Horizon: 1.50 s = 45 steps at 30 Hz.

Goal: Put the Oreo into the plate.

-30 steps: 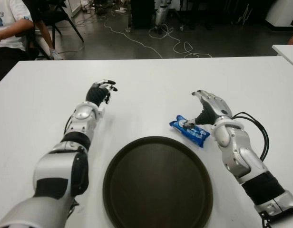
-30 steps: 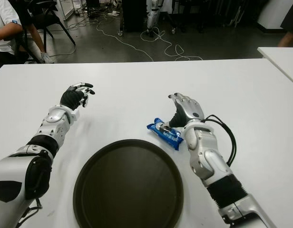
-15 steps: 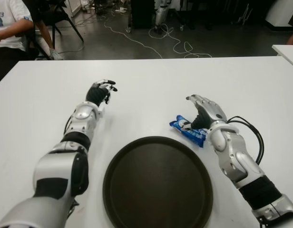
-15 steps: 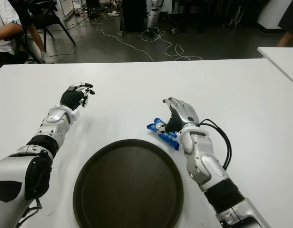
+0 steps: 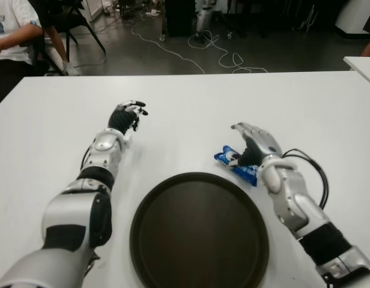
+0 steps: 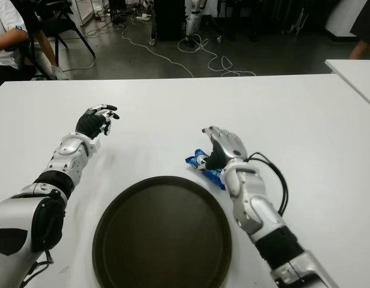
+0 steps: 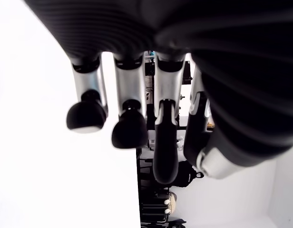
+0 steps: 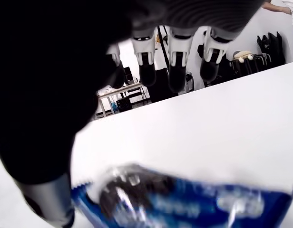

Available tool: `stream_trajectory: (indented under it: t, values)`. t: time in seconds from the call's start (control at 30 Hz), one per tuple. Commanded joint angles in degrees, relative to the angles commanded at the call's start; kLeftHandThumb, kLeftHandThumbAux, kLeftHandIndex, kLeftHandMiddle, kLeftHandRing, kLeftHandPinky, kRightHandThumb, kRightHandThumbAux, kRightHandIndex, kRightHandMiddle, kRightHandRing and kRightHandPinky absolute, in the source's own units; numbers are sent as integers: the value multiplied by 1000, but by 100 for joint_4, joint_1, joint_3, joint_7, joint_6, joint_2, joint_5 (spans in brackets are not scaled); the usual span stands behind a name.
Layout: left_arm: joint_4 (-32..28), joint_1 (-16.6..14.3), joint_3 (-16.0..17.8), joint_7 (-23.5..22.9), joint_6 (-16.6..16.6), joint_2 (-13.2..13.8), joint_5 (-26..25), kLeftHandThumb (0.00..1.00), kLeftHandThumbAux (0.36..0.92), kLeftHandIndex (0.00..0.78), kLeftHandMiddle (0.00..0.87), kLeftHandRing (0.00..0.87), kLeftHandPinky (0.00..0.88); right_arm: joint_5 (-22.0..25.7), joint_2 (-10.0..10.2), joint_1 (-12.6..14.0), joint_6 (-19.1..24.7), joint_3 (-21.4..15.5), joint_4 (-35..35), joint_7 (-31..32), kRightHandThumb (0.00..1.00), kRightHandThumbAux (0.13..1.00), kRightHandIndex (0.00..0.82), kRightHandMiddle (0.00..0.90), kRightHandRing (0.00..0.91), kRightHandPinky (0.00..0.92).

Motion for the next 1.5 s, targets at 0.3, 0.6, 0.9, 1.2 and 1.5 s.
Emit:
stream_trajectory:
  t: [0.3, 0.6, 0.9, 1.2, 1.5]
  values:
    - [-2, 2, 11, -10, 5, 1, -16, 855, 661, 412, 555, 797, 829, -95, 32, -67, 86, 90, 120, 9, 0, 771, 91, 114, 104, 71]
    - [0, -2, 7, 11, 26, 12, -8, 855, 661, 411, 551, 798, 829, -86, 76, -120, 37, 124, 330, -96, 0, 794, 100, 118, 109, 77]
    - [4, -7, 32, 2, 34, 5, -36, 855, 661, 413, 550, 800, 830, -100, 85, -163, 76, 152, 374, -66, 0, 763, 97, 122, 109, 80]
    - [-2, 6, 44, -66, 2, 16, -46, 855, 661, 412, 550, 809, 833, -140, 106, -164, 170, 158, 342, 0, 0, 783, 102, 127, 108, 74]
    - [-1, 12, 0, -76, -8, 39, -4, 856, 661, 414, 553, 796, 824, -143, 138, -180, 142, 122, 449, -121, 0, 779, 125, 158, 145, 87]
